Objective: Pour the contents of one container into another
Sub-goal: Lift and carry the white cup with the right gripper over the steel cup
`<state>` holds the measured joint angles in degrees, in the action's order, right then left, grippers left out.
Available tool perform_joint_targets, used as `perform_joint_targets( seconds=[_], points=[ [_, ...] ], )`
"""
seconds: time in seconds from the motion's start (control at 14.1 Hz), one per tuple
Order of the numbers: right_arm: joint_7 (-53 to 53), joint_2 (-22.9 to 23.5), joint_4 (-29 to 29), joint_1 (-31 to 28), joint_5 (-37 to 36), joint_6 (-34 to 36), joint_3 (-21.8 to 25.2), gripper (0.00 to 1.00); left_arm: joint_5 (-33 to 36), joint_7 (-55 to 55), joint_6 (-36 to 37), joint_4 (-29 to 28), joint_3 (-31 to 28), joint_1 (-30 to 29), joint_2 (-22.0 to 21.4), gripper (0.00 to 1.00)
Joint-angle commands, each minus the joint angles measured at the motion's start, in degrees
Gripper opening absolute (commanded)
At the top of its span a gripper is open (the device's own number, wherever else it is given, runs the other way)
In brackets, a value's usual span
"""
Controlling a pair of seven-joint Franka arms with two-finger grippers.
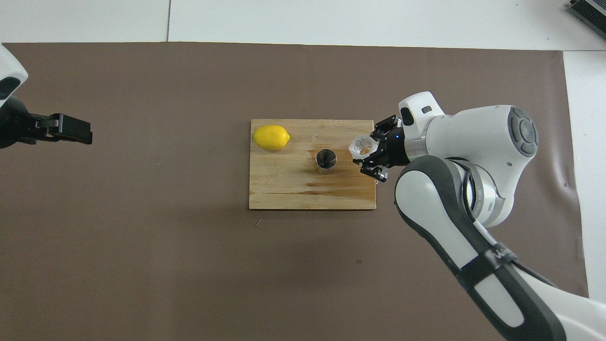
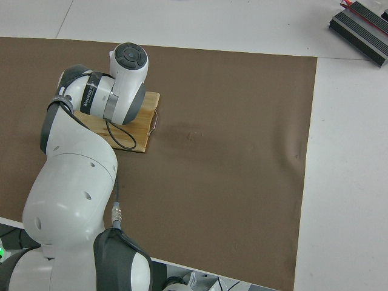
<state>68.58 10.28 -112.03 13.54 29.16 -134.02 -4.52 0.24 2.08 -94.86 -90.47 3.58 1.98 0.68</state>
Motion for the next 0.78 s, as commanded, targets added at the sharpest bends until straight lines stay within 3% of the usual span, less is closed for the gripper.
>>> perform_joint_targets(
  seconds=[0.0, 0.71],
  points=[
    [-5.72, 0.01, 0.32, 1.83, -5.94, -2.12, -0.05, 0.28, -0.59, 0.47, -0.24, -2.26, -0.33, 0.30, -1.56, 1.00],
    [-12.14, 0.09, 0.32, 4.38, -21.67, -3.01, -0.05, 0.28, -0.59, -0.67, -0.24, -2.79, -0.33, -0.05, -1.91, 1.00]
  ],
)
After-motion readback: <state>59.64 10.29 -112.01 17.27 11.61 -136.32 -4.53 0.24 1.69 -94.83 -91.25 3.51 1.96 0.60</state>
